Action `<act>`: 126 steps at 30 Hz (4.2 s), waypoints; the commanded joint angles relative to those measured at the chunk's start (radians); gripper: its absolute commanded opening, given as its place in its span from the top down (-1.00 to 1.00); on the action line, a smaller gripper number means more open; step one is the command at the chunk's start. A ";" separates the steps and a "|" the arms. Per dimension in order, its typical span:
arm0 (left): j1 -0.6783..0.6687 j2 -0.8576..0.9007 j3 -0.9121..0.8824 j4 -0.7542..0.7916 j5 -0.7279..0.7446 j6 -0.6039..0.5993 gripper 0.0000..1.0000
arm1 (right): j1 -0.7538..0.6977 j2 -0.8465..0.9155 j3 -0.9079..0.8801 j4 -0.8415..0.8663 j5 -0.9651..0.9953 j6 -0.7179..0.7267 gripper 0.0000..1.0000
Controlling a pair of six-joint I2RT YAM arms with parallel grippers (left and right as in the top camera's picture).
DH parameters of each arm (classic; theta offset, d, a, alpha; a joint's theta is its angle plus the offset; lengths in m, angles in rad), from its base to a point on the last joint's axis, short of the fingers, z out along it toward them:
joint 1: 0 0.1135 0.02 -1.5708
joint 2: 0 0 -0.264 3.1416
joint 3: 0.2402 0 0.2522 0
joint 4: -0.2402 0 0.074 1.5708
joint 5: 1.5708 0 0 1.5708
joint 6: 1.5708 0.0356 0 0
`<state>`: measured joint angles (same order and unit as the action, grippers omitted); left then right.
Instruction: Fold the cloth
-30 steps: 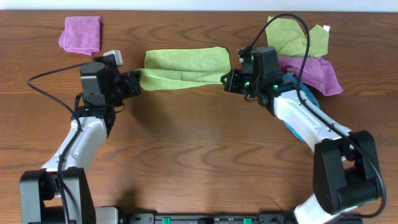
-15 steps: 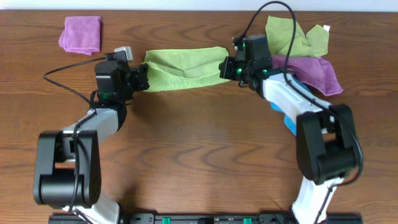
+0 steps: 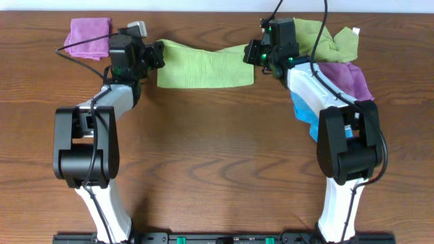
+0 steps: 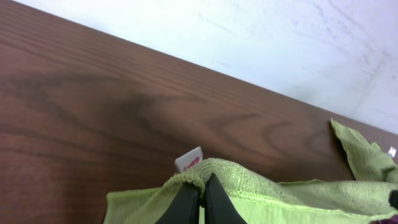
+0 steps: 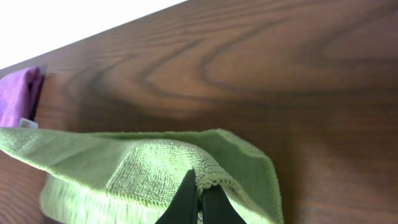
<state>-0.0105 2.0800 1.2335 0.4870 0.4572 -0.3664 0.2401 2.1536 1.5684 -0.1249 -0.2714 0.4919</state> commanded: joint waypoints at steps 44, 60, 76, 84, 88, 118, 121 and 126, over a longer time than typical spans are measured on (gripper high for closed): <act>0.035 -0.048 0.037 -0.530 0.026 0.097 0.12 | 0.022 0.057 0.023 -0.154 -0.050 -0.080 -0.07; 0.054 -0.247 0.107 -0.525 0.094 0.302 -0.06 | 0.014 0.019 0.388 -0.523 0.082 -0.261 -0.52; -0.049 -0.092 0.106 -0.494 0.006 0.415 0.89 | 0.132 0.041 0.381 -0.621 0.371 -0.356 0.98; -0.080 0.005 0.106 -0.441 -0.060 0.416 0.89 | 0.132 0.053 0.284 -0.610 0.369 -0.355 0.97; -0.102 0.035 0.106 -0.452 -0.155 0.422 0.89 | 0.132 0.057 0.259 -0.600 0.340 -0.355 0.97; -0.142 0.108 0.105 -0.801 -0.307 0.385 0.89 | 0.134 0.226 0.182 -0.332 0.319 -0.333 0.98; -0.143 0.108 0.105 -0.834 -0.307 0.385 0.89 | 0.134 0.237 0.182 -0.278 0.298 -0.320 0.97; -0.143 0.108 0.105 -0.837 -0.307 0.385 0.89 | 0.135 0.238 0.182 -0.280 0.290 -0.313 0.97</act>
<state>-0.1535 2.1265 1.3930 -0.2920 0.1791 0.0261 0.3744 2.3569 1.7546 -0.3954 0.0441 0.1585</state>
